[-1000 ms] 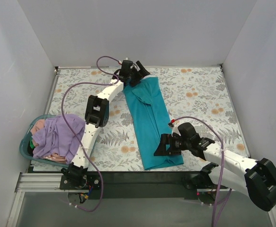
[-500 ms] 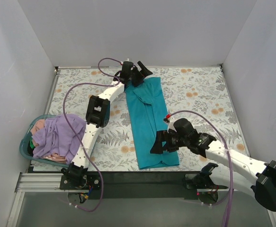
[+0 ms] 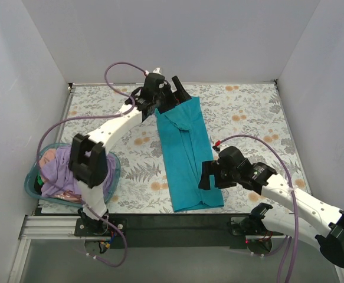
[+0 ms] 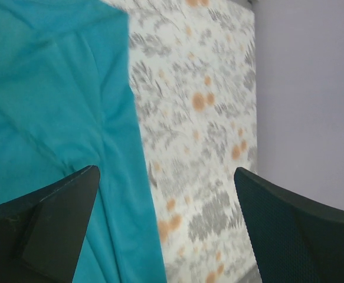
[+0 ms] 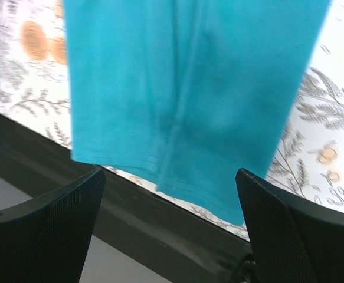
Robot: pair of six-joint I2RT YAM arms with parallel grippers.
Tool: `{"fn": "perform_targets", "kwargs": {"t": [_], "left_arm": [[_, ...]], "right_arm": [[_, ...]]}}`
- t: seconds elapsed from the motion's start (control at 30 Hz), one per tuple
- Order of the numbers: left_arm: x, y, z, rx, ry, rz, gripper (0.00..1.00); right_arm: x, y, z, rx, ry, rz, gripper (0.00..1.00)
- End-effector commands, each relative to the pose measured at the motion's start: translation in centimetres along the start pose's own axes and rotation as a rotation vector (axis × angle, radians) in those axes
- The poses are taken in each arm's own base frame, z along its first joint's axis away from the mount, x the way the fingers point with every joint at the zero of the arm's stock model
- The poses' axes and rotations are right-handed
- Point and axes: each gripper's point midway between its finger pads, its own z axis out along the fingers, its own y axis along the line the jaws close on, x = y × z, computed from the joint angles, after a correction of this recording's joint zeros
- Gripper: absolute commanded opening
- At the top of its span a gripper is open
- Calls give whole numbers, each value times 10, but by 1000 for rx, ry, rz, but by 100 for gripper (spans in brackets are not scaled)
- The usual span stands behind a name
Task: Fold and stack the t-shirts
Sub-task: Fold the tshirt
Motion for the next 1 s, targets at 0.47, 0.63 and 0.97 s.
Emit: {"fn": "perform_targets", "kwargs": {"t": [0.47, 0.63, 0.97], "left_arm": [[300, 119, -223, -352, 388, -60, 98], [325, 120, -224, -310, 475, -58, 93], [352, 116, -211, -295, 572, -27, 66]], "right_arm": [[72, -57, 1, 175, 196, 123, 97], [75, -57, 1, 162, 177, 146, 89], [92, -58, 11, 134, 228, 169, 53]]}}
